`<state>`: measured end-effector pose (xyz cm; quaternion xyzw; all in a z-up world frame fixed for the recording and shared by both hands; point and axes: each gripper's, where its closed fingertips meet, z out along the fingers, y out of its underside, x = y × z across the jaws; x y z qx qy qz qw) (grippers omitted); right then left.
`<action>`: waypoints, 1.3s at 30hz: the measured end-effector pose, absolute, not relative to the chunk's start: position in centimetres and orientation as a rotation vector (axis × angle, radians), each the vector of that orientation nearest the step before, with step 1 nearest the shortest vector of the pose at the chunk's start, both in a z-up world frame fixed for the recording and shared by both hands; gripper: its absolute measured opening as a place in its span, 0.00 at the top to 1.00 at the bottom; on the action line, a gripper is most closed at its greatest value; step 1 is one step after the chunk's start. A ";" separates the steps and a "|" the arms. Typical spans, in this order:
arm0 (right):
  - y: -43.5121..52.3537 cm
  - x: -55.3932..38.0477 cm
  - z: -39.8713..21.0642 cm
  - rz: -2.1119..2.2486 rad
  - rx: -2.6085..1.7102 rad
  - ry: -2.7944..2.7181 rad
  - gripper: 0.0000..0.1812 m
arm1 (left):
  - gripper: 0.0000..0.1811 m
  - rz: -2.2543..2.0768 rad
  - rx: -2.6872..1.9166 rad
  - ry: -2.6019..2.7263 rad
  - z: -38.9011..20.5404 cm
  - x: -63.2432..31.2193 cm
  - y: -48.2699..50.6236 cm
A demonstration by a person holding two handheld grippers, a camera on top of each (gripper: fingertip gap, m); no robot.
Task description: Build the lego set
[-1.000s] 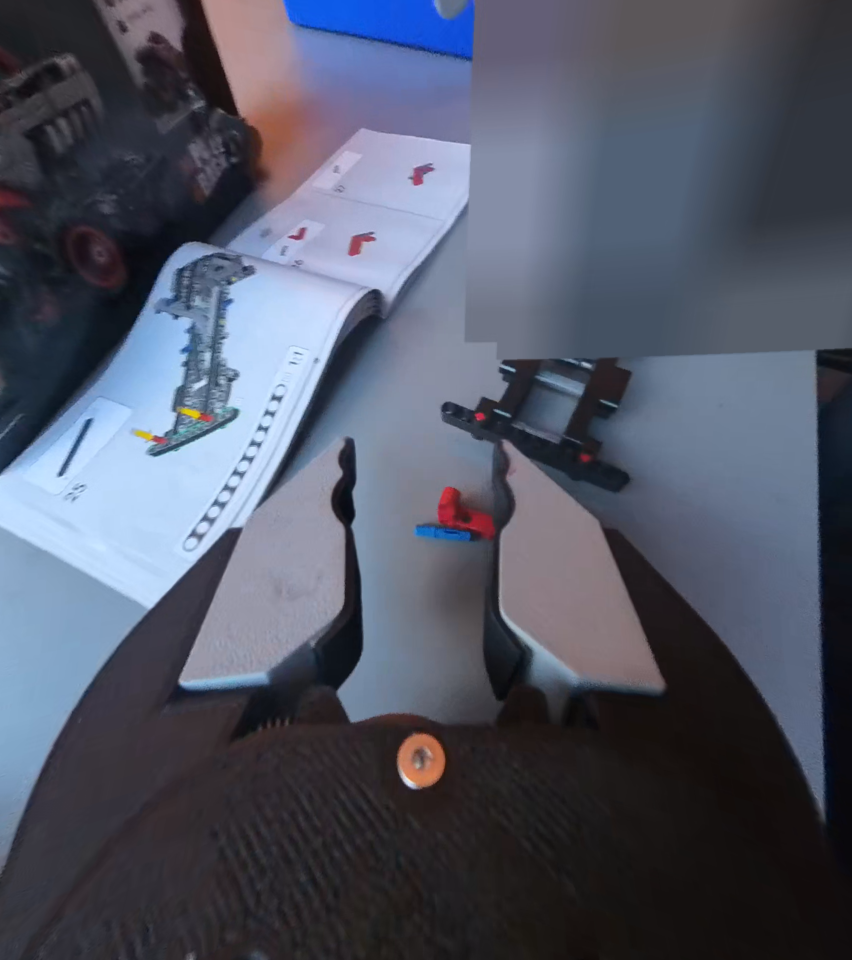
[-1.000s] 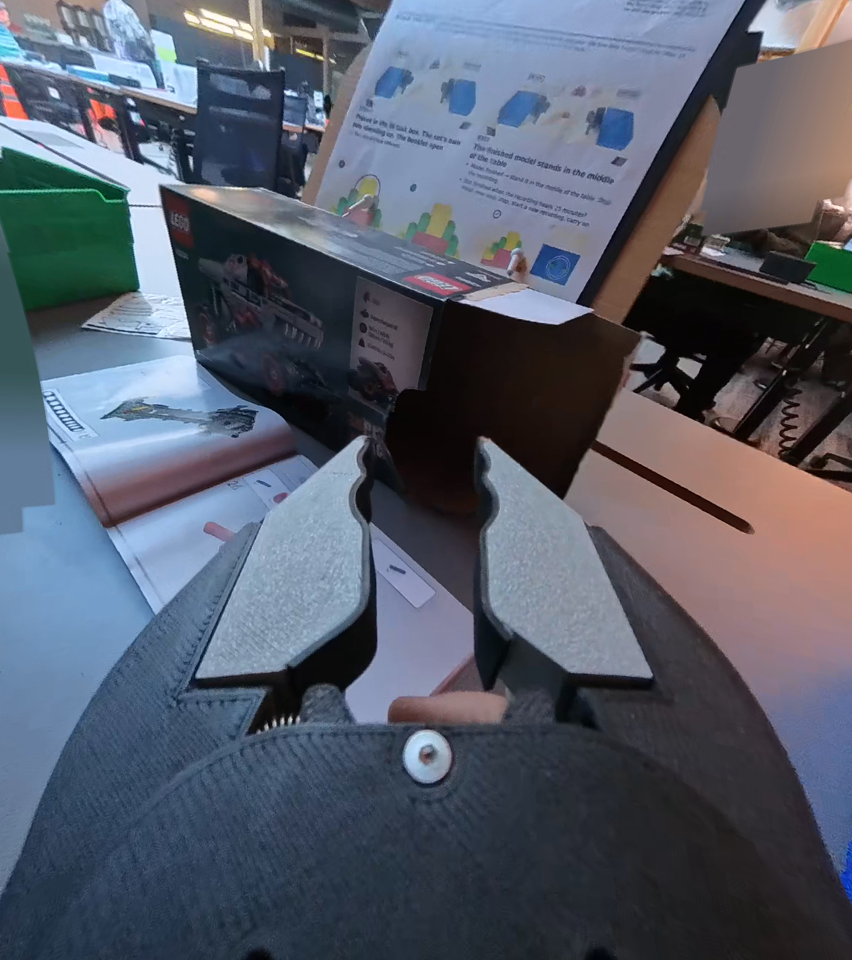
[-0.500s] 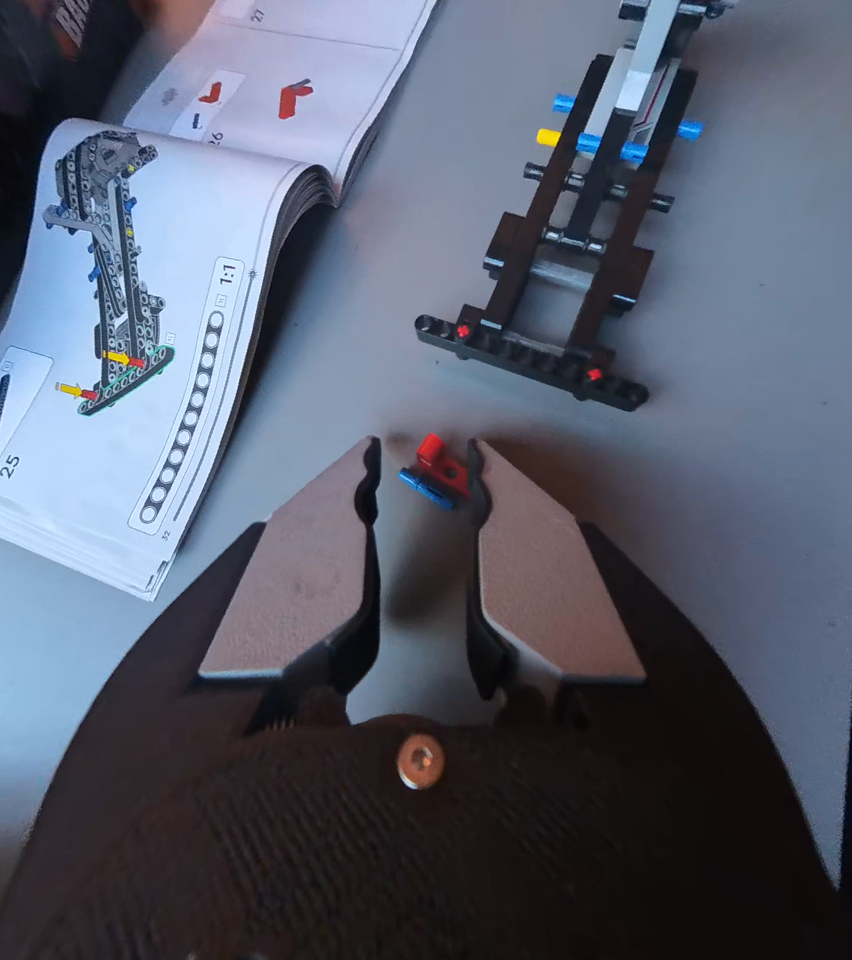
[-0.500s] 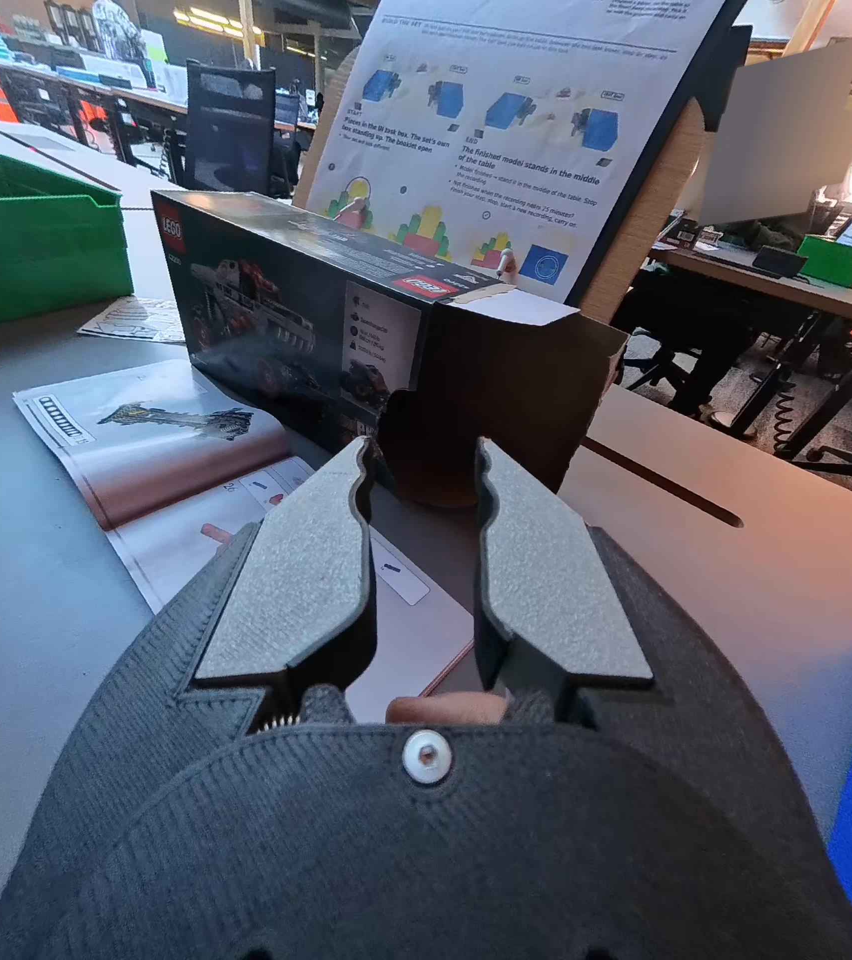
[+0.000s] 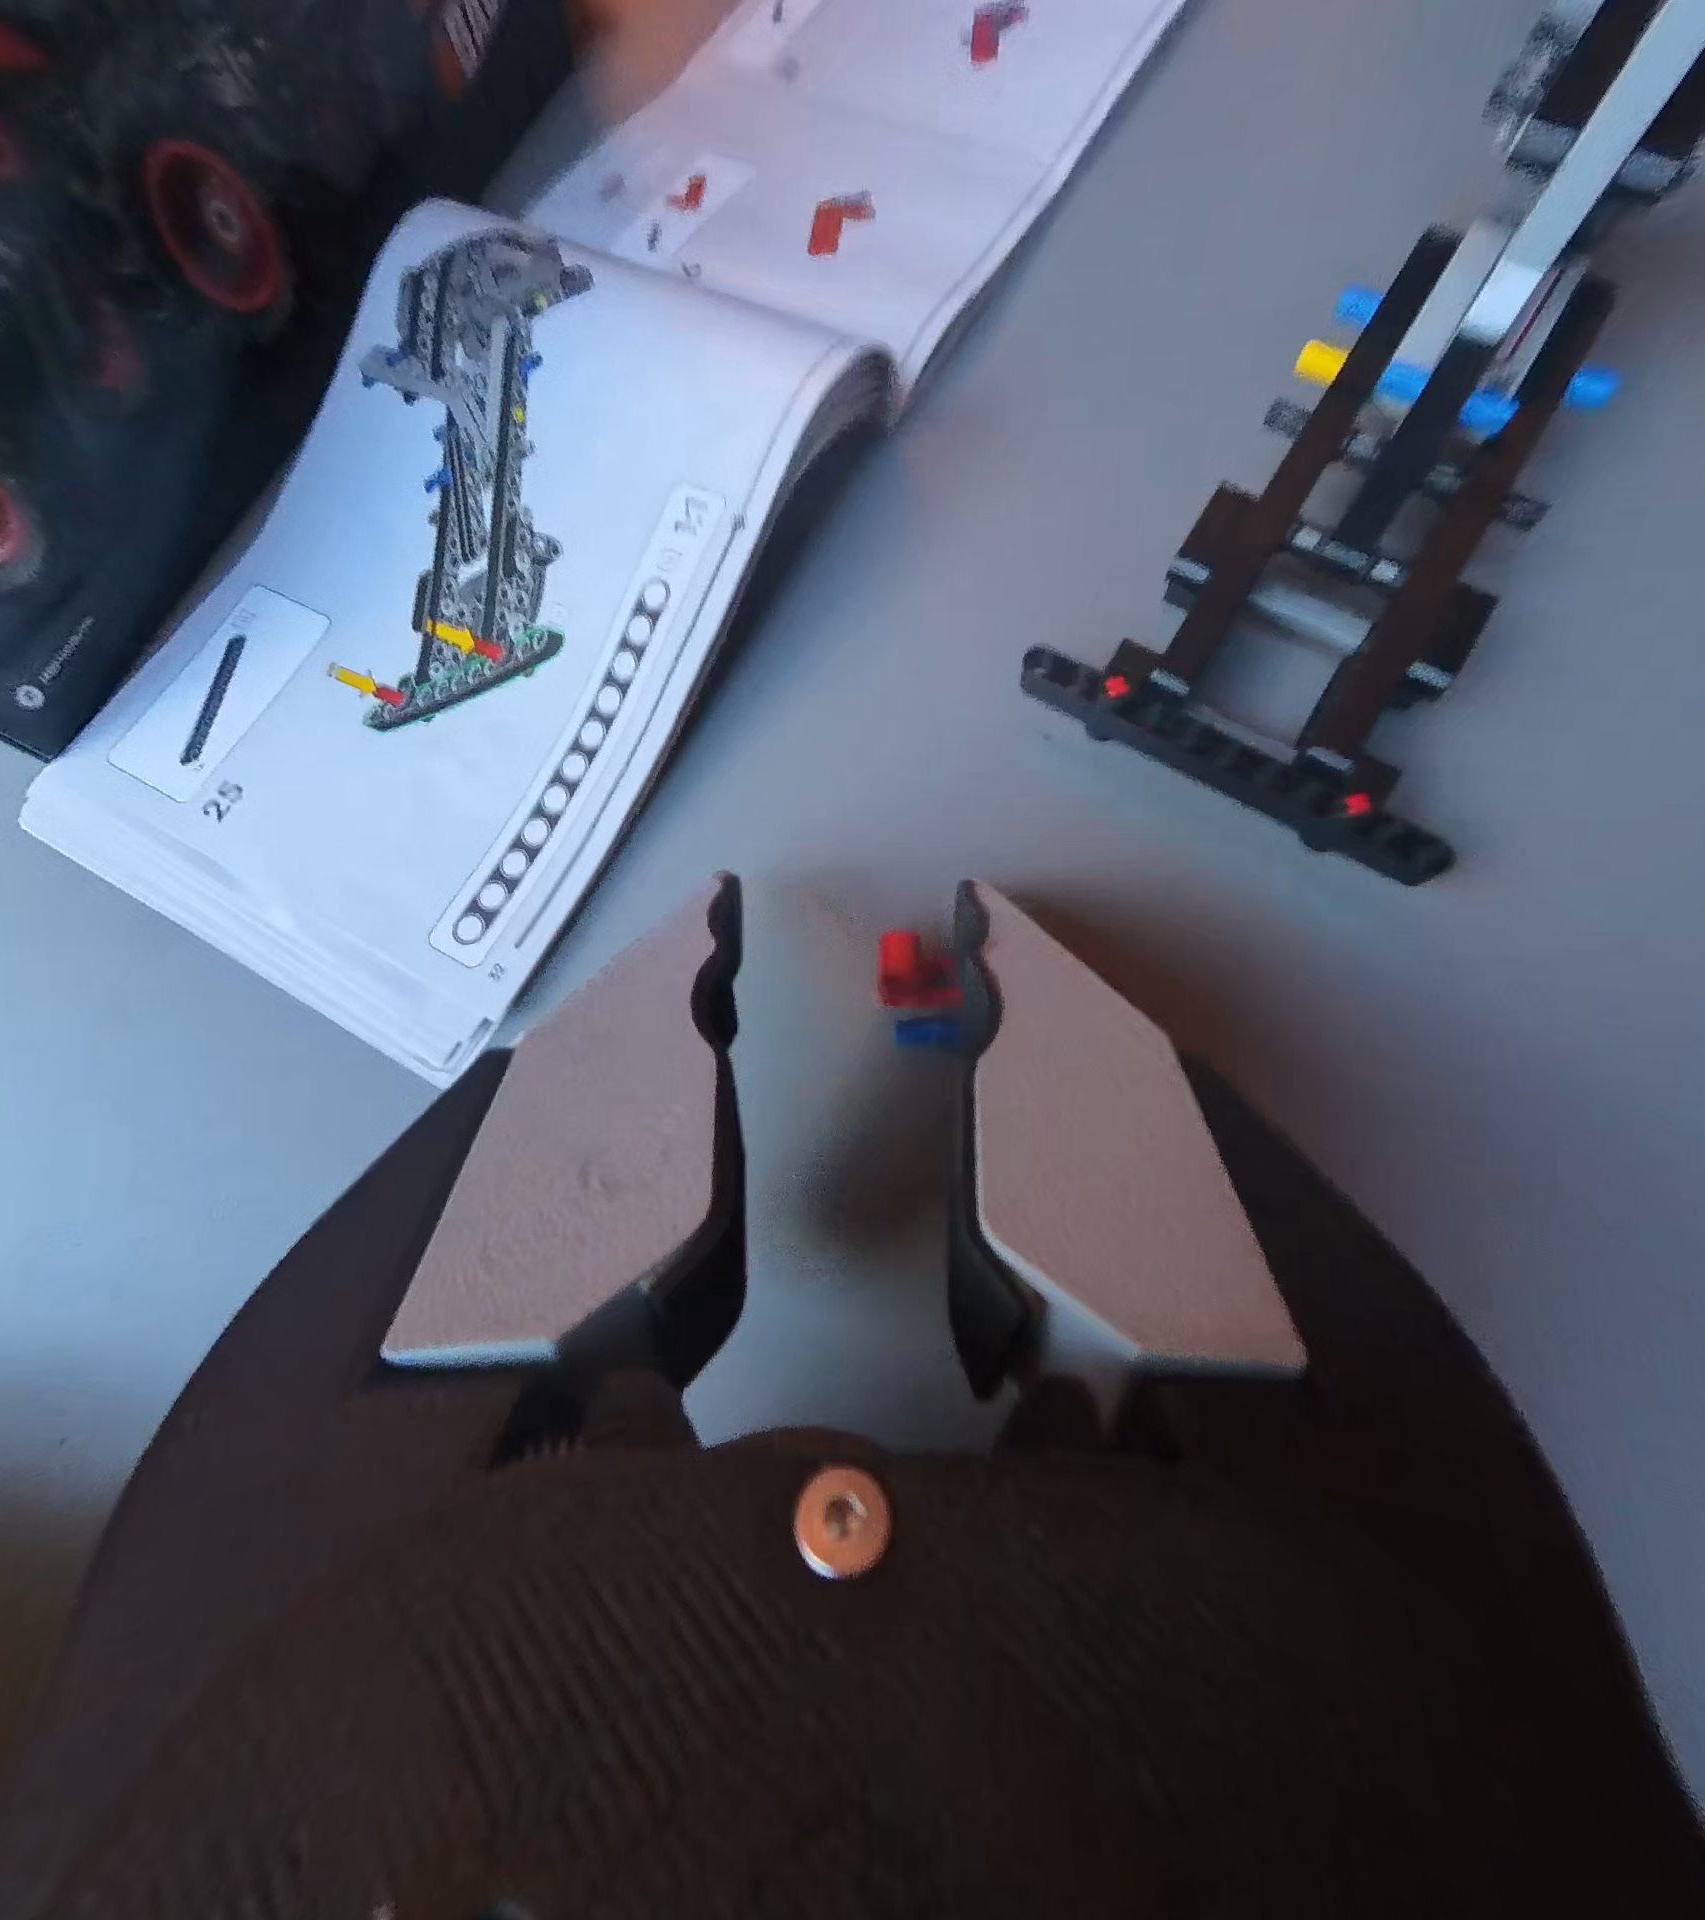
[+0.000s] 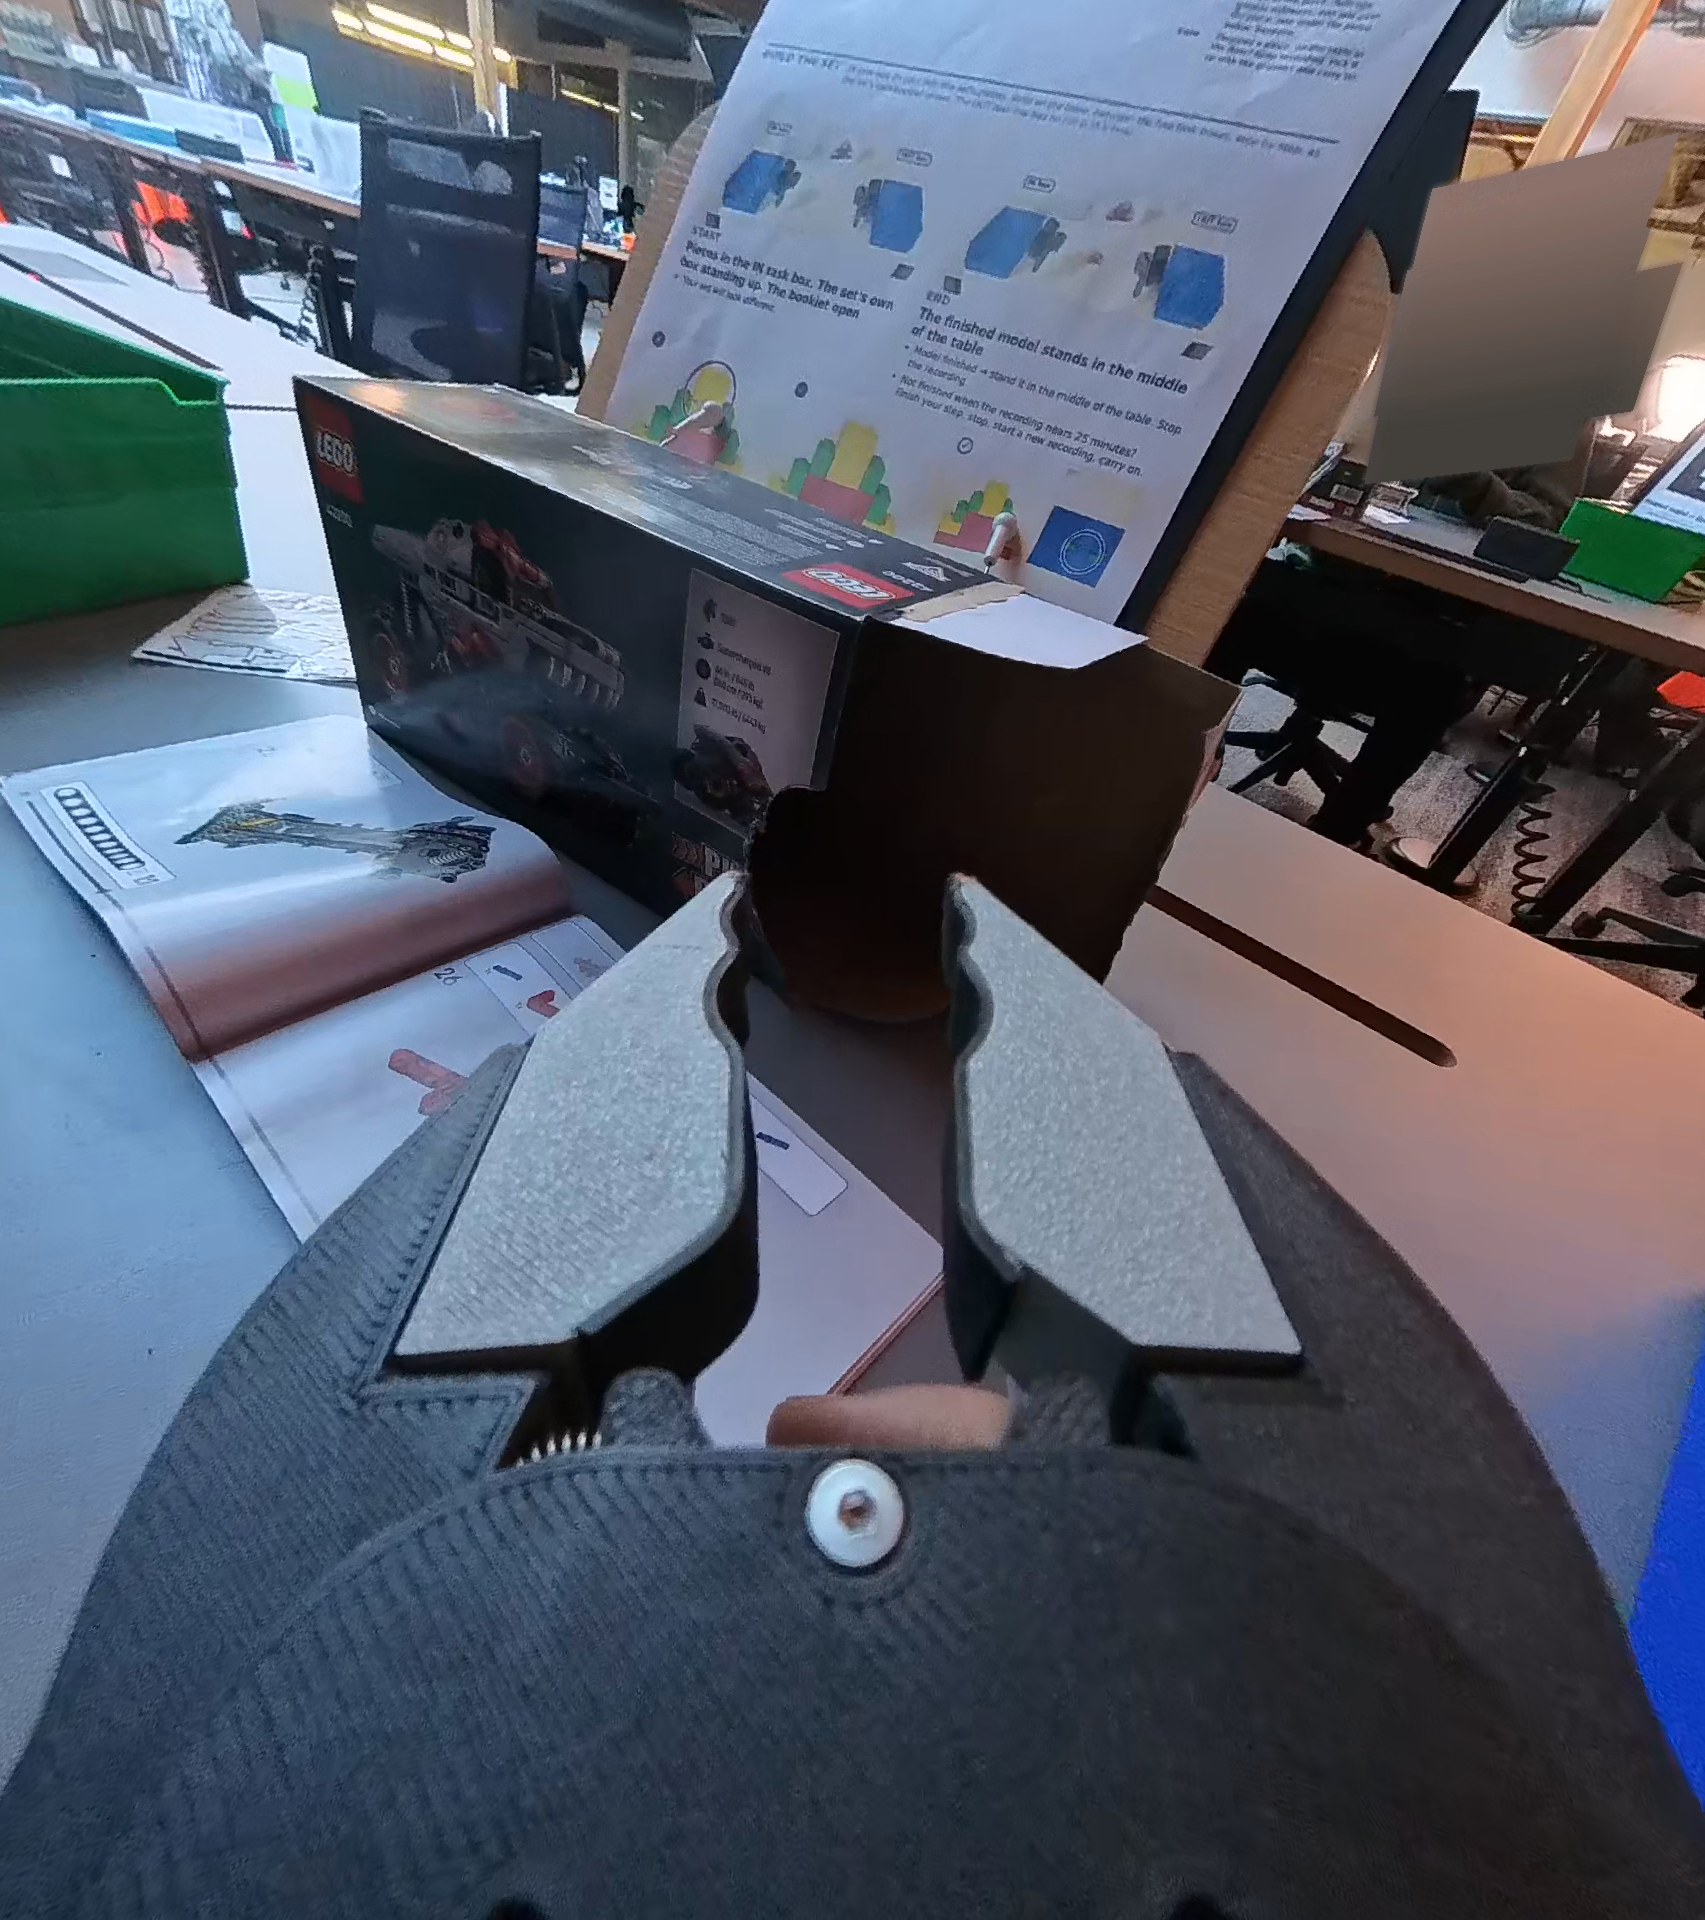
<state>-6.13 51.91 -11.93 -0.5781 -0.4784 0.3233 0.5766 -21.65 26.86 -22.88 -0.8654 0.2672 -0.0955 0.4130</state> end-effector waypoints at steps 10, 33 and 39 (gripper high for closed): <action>52.1 -5.7 -11.2 0.742 -1.333 -1.096 0.83 | 0.87 -0.385 -2.106 0.681 -21.1 -20.5 25.9; 51.4 -4.7 -8.9 0.743 -1.264 -1.043 0.83 | 0.87 -0.374 -2.266 0.617 -24.0 -21.6 23.4; 51.0 -5.1 -9.2 0.744 -1.265 -1.068 0.83 | 0.95 -0.383 -2.270 0.621 -24.0 -21.5 23.4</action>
